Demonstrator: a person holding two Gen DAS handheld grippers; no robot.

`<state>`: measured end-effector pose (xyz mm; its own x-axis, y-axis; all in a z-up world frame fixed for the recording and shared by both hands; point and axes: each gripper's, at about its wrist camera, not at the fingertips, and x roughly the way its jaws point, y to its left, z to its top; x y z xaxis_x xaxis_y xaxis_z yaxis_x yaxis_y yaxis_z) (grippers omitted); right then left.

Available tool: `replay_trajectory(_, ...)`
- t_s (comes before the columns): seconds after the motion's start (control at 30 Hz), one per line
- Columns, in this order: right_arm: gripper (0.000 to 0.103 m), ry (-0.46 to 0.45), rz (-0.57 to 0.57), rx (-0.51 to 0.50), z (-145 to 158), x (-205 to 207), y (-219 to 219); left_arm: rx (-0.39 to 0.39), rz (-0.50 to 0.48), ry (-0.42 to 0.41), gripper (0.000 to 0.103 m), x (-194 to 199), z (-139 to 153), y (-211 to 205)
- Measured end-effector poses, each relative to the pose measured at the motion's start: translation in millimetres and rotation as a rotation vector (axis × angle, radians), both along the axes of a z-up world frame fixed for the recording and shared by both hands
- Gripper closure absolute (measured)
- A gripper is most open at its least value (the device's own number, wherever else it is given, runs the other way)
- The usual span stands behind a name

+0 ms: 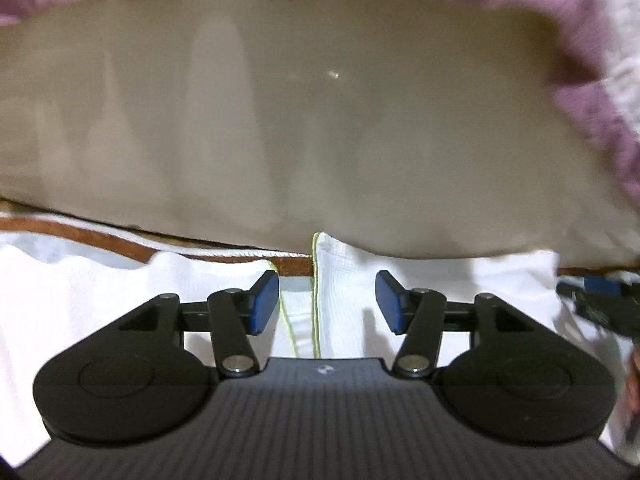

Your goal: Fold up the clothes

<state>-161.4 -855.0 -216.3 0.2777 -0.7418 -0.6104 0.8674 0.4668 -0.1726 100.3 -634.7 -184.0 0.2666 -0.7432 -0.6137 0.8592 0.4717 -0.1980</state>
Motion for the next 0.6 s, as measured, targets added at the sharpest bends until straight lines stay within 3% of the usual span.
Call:
replay_trajectory(0.1,0.051,-0.034,-0.035,-0.035,17,-3,13,0.028,-0.012,-0.023,0.050,1,16,40)
replay_trajectory(0.13,0.050,-0.107,0.020,0.027,23,-6,19,0.055,-0.002,-0.035,0.050,1,18,56)
replay_trajectory(0.2,0.049,-0.143,0.169,0.148,28,-4,38,0.134,0.015,-0.061,0.050,-2,21,89)
replay_trajectory(0.37,0.049,-0.002,0.430,0.287,57,28,103,0.201,0.039,-0.059,0.050,-8,45,207)
replay_trajectory(0.5,0.049,0.060,0.499,0.403,105,66,154,0.214,0.089,-0.038,0.047,-8,95,303)
replay_trajectory(0.6,0.048,0.075,0.524,0.521,130,77,208,0.240,0.164,-0.072,0.045,-1,119,384)
